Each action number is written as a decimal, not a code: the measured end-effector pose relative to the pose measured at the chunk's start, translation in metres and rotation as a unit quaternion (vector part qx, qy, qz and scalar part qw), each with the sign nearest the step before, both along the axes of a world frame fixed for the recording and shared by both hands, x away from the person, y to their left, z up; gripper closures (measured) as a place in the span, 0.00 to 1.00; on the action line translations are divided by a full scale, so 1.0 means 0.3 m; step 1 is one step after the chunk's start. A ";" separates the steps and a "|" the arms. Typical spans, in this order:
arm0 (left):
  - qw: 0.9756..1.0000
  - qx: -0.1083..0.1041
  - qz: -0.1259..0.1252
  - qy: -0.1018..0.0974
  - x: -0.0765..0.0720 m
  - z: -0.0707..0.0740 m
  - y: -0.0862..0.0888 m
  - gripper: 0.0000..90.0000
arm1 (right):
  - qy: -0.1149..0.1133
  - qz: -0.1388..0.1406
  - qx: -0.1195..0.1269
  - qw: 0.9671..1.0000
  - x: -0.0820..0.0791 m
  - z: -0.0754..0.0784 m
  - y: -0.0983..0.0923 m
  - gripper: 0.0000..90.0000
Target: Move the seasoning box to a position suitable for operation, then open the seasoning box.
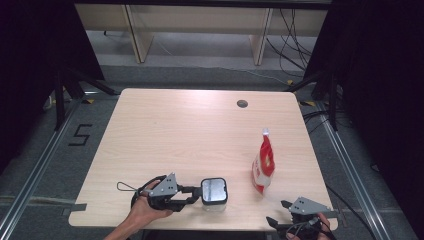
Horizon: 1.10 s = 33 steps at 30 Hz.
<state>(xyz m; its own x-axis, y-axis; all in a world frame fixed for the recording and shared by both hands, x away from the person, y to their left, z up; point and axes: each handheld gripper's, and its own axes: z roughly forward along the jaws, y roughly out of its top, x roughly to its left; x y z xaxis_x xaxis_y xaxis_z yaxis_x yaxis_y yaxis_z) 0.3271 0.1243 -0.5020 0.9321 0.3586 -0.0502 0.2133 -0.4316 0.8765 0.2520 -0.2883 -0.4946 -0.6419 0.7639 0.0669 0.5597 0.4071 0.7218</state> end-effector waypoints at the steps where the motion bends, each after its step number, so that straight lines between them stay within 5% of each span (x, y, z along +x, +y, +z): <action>1: 1.000 0.000 0.004 -0.001 0.000 0.001 0.001 0.69 | -0.011 0.005 -0.003 1.000 0.004 0.000 -0.002 0.27; 8: 0.999 -0.018 0.019 0.018 -0.032 0.031 0.009 0.49 | -0.033 0.026 -0.001 0.999 0.008 0.006 0.000 0.27; 20: 0.998 -0.027 0.040 0.040 -0.065 0.097 0.014 0.45 | -0.029 0.024 0.011 0.999 0.010 0.000 -0.007 0.24; 33: 0.999 -0.017 0.040 0.027 -0.084 0.146 -0.016 0.45 | -0.031 0.036 0.009 0.999 0.008 0.003 0.002 0.23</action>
